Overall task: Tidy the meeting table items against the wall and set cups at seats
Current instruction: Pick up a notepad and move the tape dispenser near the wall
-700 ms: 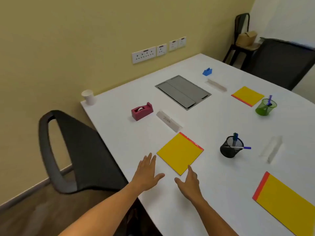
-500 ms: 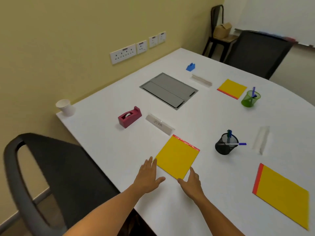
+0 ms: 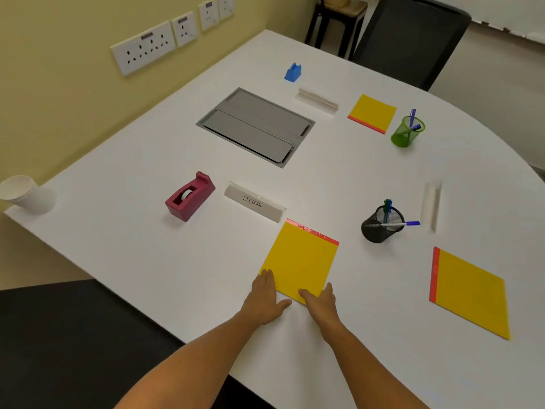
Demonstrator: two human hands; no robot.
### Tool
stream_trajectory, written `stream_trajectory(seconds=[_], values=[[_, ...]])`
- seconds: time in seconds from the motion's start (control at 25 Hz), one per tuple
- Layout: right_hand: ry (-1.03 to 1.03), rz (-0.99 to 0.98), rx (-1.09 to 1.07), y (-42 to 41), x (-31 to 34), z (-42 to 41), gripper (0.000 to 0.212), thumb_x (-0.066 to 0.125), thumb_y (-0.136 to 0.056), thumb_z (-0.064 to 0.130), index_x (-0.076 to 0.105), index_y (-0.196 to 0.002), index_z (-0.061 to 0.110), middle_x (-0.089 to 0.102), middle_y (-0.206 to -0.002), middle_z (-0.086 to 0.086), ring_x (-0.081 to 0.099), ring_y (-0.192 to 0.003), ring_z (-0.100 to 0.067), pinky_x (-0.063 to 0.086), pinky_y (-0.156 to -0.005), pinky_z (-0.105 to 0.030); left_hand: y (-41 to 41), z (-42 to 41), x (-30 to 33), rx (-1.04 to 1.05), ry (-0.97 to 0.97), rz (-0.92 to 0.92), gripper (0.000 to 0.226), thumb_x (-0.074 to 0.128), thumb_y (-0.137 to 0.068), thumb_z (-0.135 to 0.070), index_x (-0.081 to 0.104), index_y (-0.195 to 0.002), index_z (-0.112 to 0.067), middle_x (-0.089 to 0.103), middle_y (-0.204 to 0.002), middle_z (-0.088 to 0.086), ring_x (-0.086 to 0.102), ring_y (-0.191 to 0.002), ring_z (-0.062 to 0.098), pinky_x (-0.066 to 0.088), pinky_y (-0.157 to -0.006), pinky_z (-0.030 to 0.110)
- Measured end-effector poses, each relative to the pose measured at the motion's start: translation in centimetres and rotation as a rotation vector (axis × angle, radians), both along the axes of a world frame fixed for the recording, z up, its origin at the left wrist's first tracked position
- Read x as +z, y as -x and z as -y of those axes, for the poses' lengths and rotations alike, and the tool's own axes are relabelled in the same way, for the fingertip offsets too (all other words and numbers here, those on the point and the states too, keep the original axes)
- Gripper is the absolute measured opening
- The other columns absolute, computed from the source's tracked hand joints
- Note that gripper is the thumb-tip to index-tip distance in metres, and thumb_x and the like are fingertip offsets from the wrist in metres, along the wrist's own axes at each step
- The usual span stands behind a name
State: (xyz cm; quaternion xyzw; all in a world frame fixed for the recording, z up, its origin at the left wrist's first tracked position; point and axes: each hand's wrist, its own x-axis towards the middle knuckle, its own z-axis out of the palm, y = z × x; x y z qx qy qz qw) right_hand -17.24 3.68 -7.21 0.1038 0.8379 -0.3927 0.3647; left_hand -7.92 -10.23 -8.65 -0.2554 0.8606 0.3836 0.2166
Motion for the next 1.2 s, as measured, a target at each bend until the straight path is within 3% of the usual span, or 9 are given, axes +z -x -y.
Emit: stream_trajectory(seconds=[0.16, 0.32, 0.56, 0.72, 0.84, 1.0, 1.2], values=[[-0.007, 0.039, -0.028, 0.7, -0.7, -0.2, 0.093, 0.067, -0.095, 0.036, 0.006, -0.161, 0.013, 0.017, -0.165, -0.013, 0.029, -0.148, -0.035, 0.036, -0.116, -0.049, 1.9, -0.4, -0.4, 0.259, 0.026, -0.011, 0.098, 0.06, -0.094, -0.05, 0.001, -0.157, -0.004, 0.0, -0.166, 0.018, 0.007, -0.152, 0.036, 0.024, -0.118, 0.046], [-0.036, 0.045, -0.02, 0.9, -1.0, -0.6, 0.088, 0.065, -0.095, 0.035, 0.011, -0.16, 0.01, 0.02, -0.161, -0.016, 0.033, -0.144, -0.037, 0.038, -0.114, -0.05, 3.2, 0.1, -0.8, 0.256, 0.145, 0.009, 0.084, 0.061, -0.092, -0.051, 0.021, -0.151, -0.005, 0.032, -0.149, 0.018, 0.035, -0.136, 0.036, 0.04, -0.104, 0.044], [-0.098, 0.117, -0.013, 1.1, -1.2, -2.4, 0.083, 0.063, -0.095, 0.038, 0.018, -0.157, 0.006, 0.025, -0.157, -0.018, 0.036, -0.14, -0.039, 0.039, -0.11, -0.048, 2.8, 0.0, -1.0, 0.36, 0.09, 0.127, 0.063, 0.058, -0.095, -0.05, 0.039, -0.138, -0.008, 0.04, -0.138, 0.019, 0.043, -0.128, 0.037, 0.041, -0.101, 0.044], [-0.036, 0.195, -0.053, 0.8, -1.4, -3.8, 0.062, 0.065, -0.094, 0.034, 0.042, -0.143, 0.004, 0.044, -0.143, -0.02, 0.052, -0.122, -0.037, 0.049, -0.094, -0.041, 2.6, -0.8, 0.0, 0.522, -0.099, 0.02, 0.038, 0.053, -0.1, -0.023, 0.042, -0.132, -0.006, 0.045, -0.133, 0.022, 0.054, -0.116, 0.038, 0.046, -0.095, 0.044], [0.144, 0.271, -0.199, 0.8, -0.7, -4.5, 0.05, 0.069, -0.093, 0.023, 0.052, -0.135, 0.003, 0.06, -0.128, -0.021, 0.062, -0.108, -0.036, 0.055, -0.088, -0.043, 2.2, -1.0, 1.6, 0.548, -0.177, -0.062, 0.02, 0.048, -0.099, -0.01, 0.044, -0.119, -0.009, 0.058, -0.121, 0.019, 0.058, -0.103, 0.033, 0.05, -0.089, 0.044], [0.319, 0.307, -0.271, 1.6, 1.1, -4.9, 0.047, 0.069, -0.094, 0.017, 0.051, -0.136, 0.006, 0.063, -0.123, -0.019, 0.063, -0.107, -0.037, 0.056, -0.086, -0.046, 1.7, -0.7, 5.1, 0.545, -0.211, -0.122, 0.017, 0.05, -0.1, -0.012, 0.047, -0.116, -0.014, 0.057, -0.114, 0.012, 0.056, -0.096, 0.027, 0.052, -0.086, 0.043], [0.402, 0.301, -0.204, 2.7, 2.4, -4.6, 0.071, 0.07, -0.094, 0.021, 0.029, -0.15, 0.009, 0.057, -0.129, -0.016, 0.063, -0.11, -0.033, 0.053, -0.095, -0.046, 0.5, 0.7, 9.7, 0.552, -0.202, -0.184, 0.019, 0.054, -0.101, -0.016, 0.05, -0.12, -0.014, 0.06, -0.118, 0.016, 0.061, -0.107, 0.036, 0.054, -0.091, 0.048]])
